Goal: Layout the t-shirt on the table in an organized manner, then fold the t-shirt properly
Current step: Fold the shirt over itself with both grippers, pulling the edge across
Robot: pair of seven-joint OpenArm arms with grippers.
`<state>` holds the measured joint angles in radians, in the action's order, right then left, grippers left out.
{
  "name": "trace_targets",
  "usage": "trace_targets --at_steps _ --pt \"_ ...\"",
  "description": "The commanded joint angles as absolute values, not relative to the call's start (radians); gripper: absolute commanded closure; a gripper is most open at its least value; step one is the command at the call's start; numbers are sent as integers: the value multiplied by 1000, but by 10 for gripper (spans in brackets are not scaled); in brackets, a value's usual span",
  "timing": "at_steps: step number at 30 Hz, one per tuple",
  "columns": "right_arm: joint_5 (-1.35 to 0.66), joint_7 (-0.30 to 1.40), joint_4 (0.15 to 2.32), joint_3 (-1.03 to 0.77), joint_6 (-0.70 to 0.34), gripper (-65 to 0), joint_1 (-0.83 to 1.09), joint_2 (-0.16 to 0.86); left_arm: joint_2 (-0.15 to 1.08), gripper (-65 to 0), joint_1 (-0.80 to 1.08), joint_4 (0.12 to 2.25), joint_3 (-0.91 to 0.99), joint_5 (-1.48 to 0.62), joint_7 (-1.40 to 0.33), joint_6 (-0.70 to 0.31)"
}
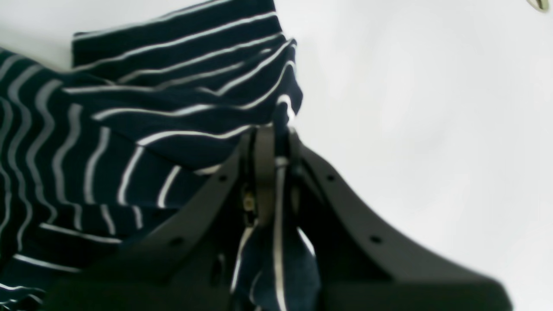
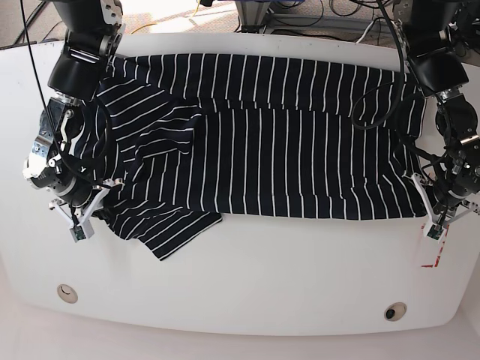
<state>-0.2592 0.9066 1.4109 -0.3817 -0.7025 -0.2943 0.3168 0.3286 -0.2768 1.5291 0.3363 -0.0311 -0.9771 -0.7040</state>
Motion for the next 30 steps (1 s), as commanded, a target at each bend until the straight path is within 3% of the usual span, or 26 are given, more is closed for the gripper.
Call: trace_targets --at_steps 1,23,30 --pt "-274 895 1461 -386 -698 0 -300 338 355 0 -303 1527 340 -31 -960 -698" --pt "-275 1040 1805 -397 -698 0 -68 295 398 0 -237 1547 344 -36 -966 -698" --pt "-275 1046 1906 -397 -698 0 36 289 398 0 -143 1639 346 -36 -1087 -698"
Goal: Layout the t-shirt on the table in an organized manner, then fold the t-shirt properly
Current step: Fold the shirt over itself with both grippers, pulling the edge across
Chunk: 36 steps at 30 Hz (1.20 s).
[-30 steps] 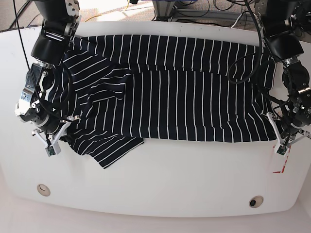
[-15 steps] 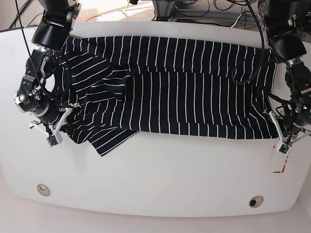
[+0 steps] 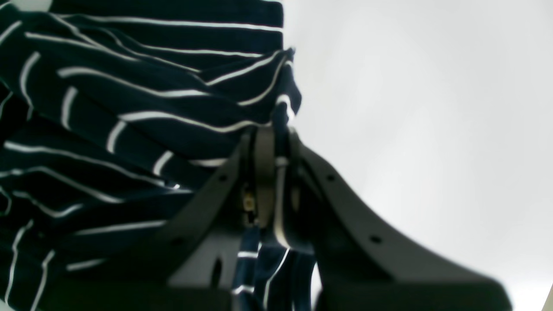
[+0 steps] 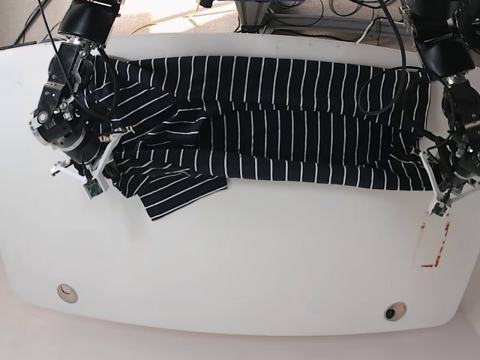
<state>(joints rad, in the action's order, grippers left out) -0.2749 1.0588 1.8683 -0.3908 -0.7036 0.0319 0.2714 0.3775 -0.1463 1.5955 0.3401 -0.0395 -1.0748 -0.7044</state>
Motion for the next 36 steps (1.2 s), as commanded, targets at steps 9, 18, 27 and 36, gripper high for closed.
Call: trace_targets --at_steps 9,18,27,36 --pt "-275 1046 1946 -464 -698 0 139 252 397 0 22 1753 348 -36 -1141 -698" --pt "-275 1046 1940 -518 -698 -2 216 234 418 0 127 1764 348 -36 -1138 -698" --pt "-268 1046 1937 -519 -698 -2 268 200 426 0 191 1762 346 -38 -1136 -698" --pt "-266 1046 1880 -521 -698 -94 285 194 429 -26 219 1762 341 -36 -1136 -698"
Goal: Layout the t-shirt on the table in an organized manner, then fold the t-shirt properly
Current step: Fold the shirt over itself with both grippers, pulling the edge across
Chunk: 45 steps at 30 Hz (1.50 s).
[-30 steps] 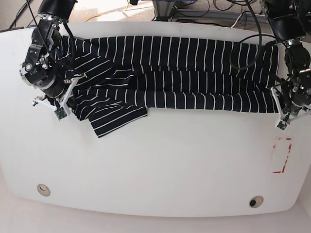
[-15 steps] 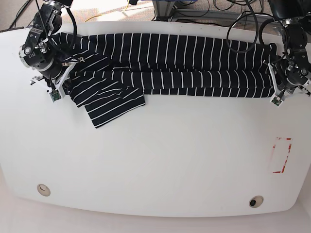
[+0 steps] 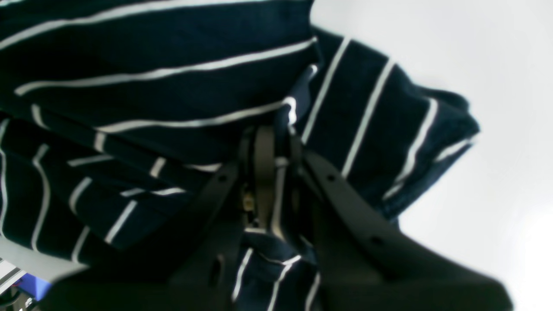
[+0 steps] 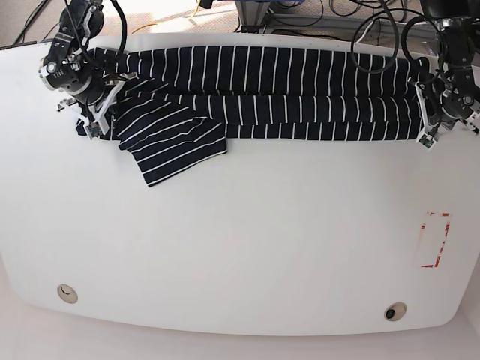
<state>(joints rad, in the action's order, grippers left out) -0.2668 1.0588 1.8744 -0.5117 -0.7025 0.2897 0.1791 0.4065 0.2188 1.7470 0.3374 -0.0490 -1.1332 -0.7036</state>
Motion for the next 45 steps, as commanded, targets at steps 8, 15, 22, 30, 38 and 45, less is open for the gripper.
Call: trace_targets --at_steps 8,15,22,30,38,45 --pt "-265 1046 1882 -598 -698 -468 286 199 453 -269 223 1762 346 -36 -1138 -698" --pt "-266 1047 1934 -685 -698 -650 288 213 506 -312 219 1765 348 -38 -1139 -698" --pt "-275 1047 1994 -704 -698 -650 277 214 535 -314 182 1817 380 -104 -1148 -698" --pt "-277 1073 2011 -700 -698 -650 186 165 535 -314 81 1890 415 -294 -1271 -698" --pt "-277 1204 2012 -704 -698 -650 87 156 530 -312 31 1894 414 -463 -1339 -698" --pt "-277 1207 2012 -704 -698 -617 87 156 533 -312 38 1894 414 -507 -1339 -698"
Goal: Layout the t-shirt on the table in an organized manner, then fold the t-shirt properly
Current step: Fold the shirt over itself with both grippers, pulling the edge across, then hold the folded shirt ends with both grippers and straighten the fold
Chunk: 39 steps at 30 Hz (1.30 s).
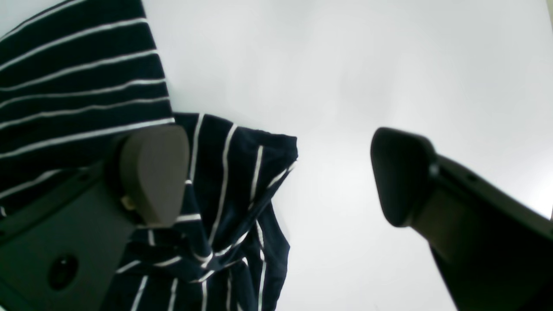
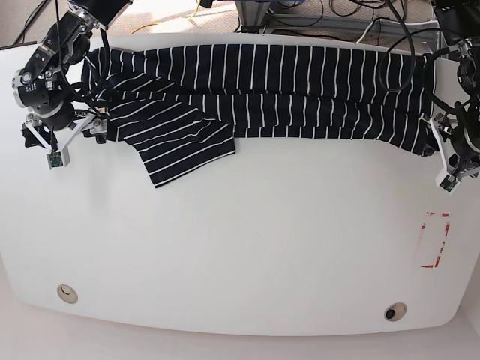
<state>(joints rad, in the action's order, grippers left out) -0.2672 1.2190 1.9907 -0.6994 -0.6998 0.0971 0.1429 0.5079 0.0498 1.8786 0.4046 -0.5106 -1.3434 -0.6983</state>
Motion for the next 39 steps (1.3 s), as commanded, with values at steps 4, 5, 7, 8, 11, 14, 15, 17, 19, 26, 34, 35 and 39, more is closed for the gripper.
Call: trace_targets --at_steps 4,5,7,8,11,14,15,17,19,26,34,35,39 --pt "-277 1207 2012 -704 -698 -612 91 156 538 -312 73 1894 420 -507 -1339 -698" --pt "-277 1207 2012 -704 -698 -612 91 156 544 -312 77 1894 420 -509 -1339 -698" --pt "-277 1207 2011 -704 -698 -612 91 156 556 -312 90 1893 420 -509 -1336 -698" --pt "-277 1207 2011 -704 -698 -612 91 156 559 -312 91 1891 421 -507 -1334 -698" --pt "-277 1207 2006 -704 -698 -612 85 156 559 -312 90 1886 441 -506 -1328 -698" --pt "-277 1207 2006 -700 -698 -612 77 153 558 -312 88 1885 460 -506 -1296 -698" --pt "-277 1207 2005 -694 -698 -612 71 147 558 -314 87 1882 460 -506 -1283 -698" --pt "-269 1207 2005 -670 -698 -612 59 134 558 -317 67 1859 458 -506 -1248 -698" --pt "-271 1207 2005 -648 -698 -612 56 134 558 -317 44 1817 456 -506 -1225 -698" --pt "-274 1207 2005 -618 -698 -612 53 130 556 -318 -113 1534 400 -506 -1218 -698" --pt "-274 1207 2005 -618 -698 -612 53 111 556 -318 -182 1297 381 -506 -1127 -698" --pt "-274 1207 2005 -618 -698 -612 53 111 555 -318 -182 1287 381 -506 -1124 -698" --pt "-272 1207 2005 -619 -698 -612 56 116 555 -318 -182 1256 343 -507 -1121 -698"
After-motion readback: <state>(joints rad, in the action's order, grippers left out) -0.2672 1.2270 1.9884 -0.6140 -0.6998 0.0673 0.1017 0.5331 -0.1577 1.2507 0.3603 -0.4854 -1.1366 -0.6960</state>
